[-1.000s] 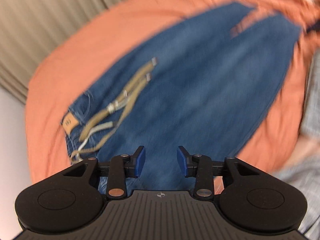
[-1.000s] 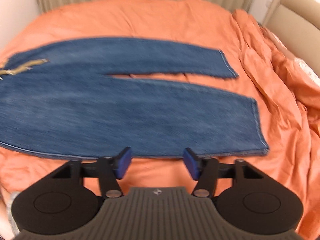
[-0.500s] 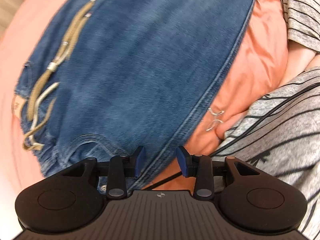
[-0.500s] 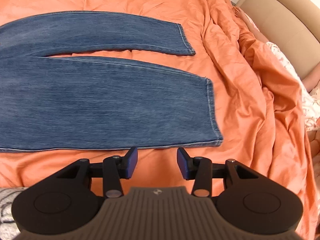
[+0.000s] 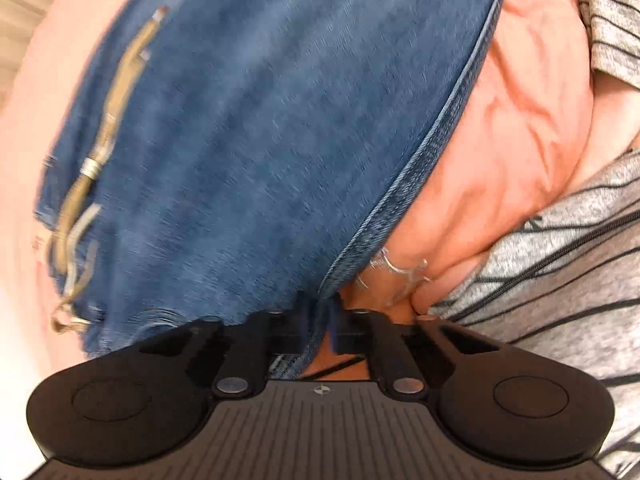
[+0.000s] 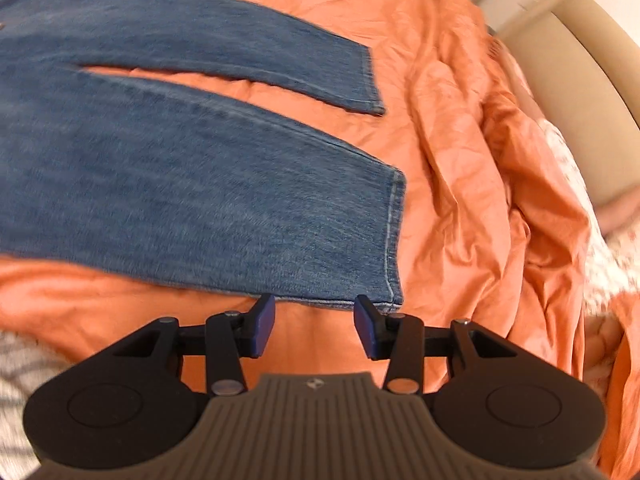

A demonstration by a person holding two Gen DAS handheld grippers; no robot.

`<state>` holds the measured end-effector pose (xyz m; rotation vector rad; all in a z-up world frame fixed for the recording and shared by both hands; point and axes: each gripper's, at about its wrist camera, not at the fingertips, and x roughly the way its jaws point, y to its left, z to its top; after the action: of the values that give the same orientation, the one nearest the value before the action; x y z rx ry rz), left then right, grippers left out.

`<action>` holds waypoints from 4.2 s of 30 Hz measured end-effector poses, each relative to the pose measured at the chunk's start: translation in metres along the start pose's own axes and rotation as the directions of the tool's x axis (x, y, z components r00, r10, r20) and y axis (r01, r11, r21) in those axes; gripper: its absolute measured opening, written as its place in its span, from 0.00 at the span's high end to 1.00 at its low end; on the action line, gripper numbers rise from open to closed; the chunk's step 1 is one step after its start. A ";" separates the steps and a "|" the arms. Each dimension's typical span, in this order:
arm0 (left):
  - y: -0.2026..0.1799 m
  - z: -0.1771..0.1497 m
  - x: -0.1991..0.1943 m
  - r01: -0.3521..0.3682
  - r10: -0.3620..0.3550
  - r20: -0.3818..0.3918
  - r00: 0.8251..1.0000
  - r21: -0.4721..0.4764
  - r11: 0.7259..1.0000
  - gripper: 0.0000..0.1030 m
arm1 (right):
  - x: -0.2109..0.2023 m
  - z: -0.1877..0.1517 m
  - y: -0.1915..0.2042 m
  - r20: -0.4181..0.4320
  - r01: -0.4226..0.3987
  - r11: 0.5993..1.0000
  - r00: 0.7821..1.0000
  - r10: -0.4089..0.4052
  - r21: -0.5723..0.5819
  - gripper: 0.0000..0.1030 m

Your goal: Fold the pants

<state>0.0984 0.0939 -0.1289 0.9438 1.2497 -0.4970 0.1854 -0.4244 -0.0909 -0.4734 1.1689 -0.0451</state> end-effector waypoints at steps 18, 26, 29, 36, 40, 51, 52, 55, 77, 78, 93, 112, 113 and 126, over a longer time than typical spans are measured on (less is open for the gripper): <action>0.073 0.022 -0.088 -0.117 0.254 0.204 0.946 -0.514 0.850 0.96 | 0.040 -0.044 0.021 0.106 0.067 0.883 0.994 -0.020 -0.465 0.46; 0.086 0.027 -0.083 -0.101 0.258 0.173 0.950 -0.613 0.784 0.96 | 0.052 -0.065 0.026 0.255 0.176 0.821 0.966 -0.038 -0.543 0.46; 0.088 0.027 -0.080 -0.101 0.256 0.162 0.953 -0.627 0.773 0.96 | 0.052 -0.063 0.027 0.315 0.204 0.816 0.949 -0.029 -0.541 0.58; 0.096 0.030 -0.081 -0.121 0.288 0.152 0.945 -0.656 0.745 0.96 | 0.039 -0.047 0.012 0.405 0.209 0.865 0.914 -0.007 -0.457 1.00; 0.114 0.038 -0.087 -0.148 0.319 0.142 0.937 -0.666 0.731 0.96 | 0.020 -0.010 -0.009 0.463 0.219 0.902 0.886 -0.025 -0.371 1.00; 0.215 0.094 -0.082 -0.222 0.432 0.138 0.891 -0.698 0.681 0.96 | 0.017 0.152 -0.046 0.525 0.230 0.947 0.847 -0.080 -0.225 1.00; 0.226 0.102 -0.074 -0.225 0.431 0.132 0.893 -0.697 0.680 0.96 | 0.023 0.168 -0.046 0.514 0.218 0.952 0.854 -0.080 -0.215 1.00; 0.254 0.127 -0.041 -0.242 0.422 0.102 0.901 -0.689 0.683 0.96 | 0.050 0.215 -0.040 0.479 0.207 0.957 0.873 -0.087 -0.203 1.00; 0.302 0.151 0.100 -0.211 0.335 0.057 0.941 -0.676 0.706 0.96 | 0.219 0.316 0.041 0.288 0.214 0.928 0.950 -0.124 -0.304 1.00; 0.301 0.147 0.091 -0.207 0.351 0.072 0.934 -0.690 0.693 0.96 | 0.214 0.314 0.039 0.301 0.226 0.926 0.944 -0.132 -0.302 1.00; 0.312 0.150 0.092 -0.199 0.356 0.067 0.932 -0.725 0.659 0.52 | 0.200 0.305 0.059 0.273 0.285 0.930 0.937 -0.219 -0.231 0.88; 0.279 -0.015 -0.036 0.034 0.171 0.136 0.976 -0.866 0.498 0.30 | 0.041 0.231 0.150 0.296 -0.215 0.977 0.932 0.210 -0.016 0.45; 0.276 -0.027 -0.038 0.041 0.163 0.137 0.977 -0.873 0.486 0.30 | 0.032 0.221 0.165 0.300 -0.257 0.966 0.920 0.252 -0.023 0.43; 0.236 -0.143 -0.024 0.303 0.082 0.336 0.938 -0.913 0.272 0.30 | -0.041 0.126 0.349 0.346 -0.576 0.811 0.744 0.572 -0.102 0.43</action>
<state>0.1919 0.3365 -0.0330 -0.3242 1.0252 0.0940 0.2090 -0.0561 -0.1493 -0.0799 0.9015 0.5580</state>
